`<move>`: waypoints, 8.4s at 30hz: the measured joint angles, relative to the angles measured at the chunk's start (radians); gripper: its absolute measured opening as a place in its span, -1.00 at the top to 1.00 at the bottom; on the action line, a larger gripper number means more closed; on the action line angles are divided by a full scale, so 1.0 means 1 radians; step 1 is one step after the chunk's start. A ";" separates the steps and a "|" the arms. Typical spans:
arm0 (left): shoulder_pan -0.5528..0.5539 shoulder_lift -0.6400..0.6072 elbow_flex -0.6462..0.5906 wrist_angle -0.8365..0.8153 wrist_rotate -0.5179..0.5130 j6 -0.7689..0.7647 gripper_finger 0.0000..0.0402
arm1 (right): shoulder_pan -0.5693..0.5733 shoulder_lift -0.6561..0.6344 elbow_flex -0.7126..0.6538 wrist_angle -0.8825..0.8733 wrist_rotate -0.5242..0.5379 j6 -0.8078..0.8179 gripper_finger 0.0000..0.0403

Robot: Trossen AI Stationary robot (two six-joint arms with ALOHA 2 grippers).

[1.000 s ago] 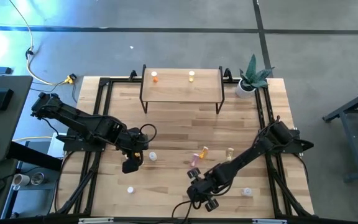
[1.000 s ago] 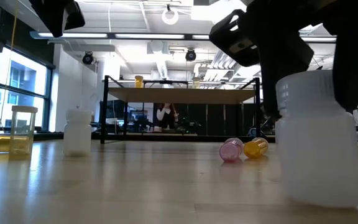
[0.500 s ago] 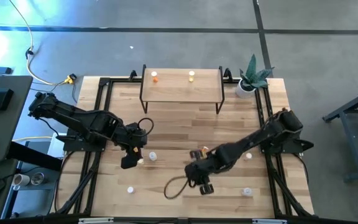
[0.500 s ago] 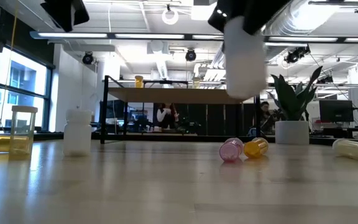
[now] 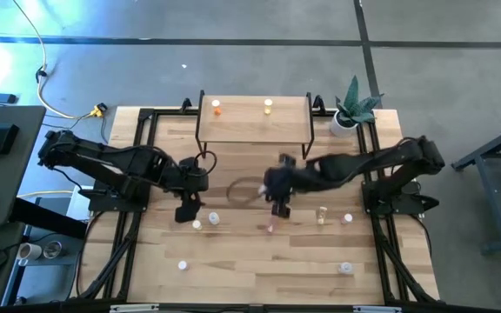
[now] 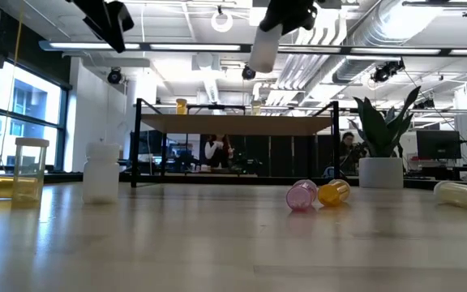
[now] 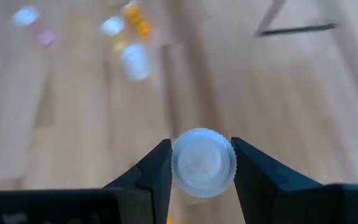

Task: Pick and place medicine bottles onto shelf by color
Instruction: Put the center white pill bottle on the shelf, then put the left pink pill bottle on the shelf

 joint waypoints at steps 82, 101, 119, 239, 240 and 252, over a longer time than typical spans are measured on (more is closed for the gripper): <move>0.397 0.001 0.000 0.332 -0.097 0.055 -0.13 | -0.837 0.104 0.114 -0.141 -0.184 -0.378 0.04; 0.397 0.001 -0.001 0.222 0.029 0.004 -0.13 | -0.837 0.056 0.114 -0.067 -0.183 -0.379 0.03; 0.244 -0.063 -0.001 0.063 0.036 -0.024 -0.13 | -0.781 -0.118 0.114 -0.058 -0.180 -0.303 0.03; -0.967 0.585 -0.001 0.043 -0.642 -1.521 0.46 | -0.297 -0.205 0.115 -0.137 -0.150 0.143 0.03; -0.961 0.565 -0.001 0.041 -0.645 -1.508 0.46 | -0.297 -0.205 0.115 -0.137 -0.150 0.143 0.03; -0.731 0.263 -0.001 0.045 -0.712 -1.061 0.45 | -0.300 -0.205 0.115 -0.135 -0.127 0.143 0.03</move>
